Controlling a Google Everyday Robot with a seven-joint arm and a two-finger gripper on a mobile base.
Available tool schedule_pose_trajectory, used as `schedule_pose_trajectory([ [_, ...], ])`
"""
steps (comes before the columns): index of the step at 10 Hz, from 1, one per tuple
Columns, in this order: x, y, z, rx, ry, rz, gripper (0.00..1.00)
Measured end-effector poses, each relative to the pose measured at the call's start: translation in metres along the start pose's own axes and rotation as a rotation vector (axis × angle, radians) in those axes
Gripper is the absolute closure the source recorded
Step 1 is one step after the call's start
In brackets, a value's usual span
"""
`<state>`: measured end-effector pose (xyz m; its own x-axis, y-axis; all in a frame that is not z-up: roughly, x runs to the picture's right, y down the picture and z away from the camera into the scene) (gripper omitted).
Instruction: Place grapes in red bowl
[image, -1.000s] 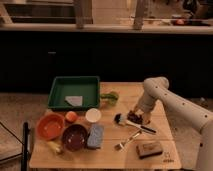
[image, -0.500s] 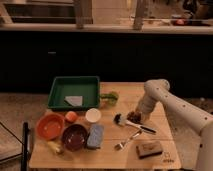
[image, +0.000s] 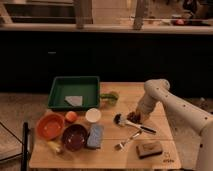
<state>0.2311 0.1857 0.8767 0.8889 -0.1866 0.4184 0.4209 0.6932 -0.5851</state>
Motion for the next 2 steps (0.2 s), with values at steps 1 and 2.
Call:
schedule_pose_trajectory([
  [1, -0.004, -0.002, -0.006, 0.010, 0.009, -0.001, 1.00],
  [2, -0.012, -0.007, -0.023, 0.027, 0.027, -0.005, 1.00],
])
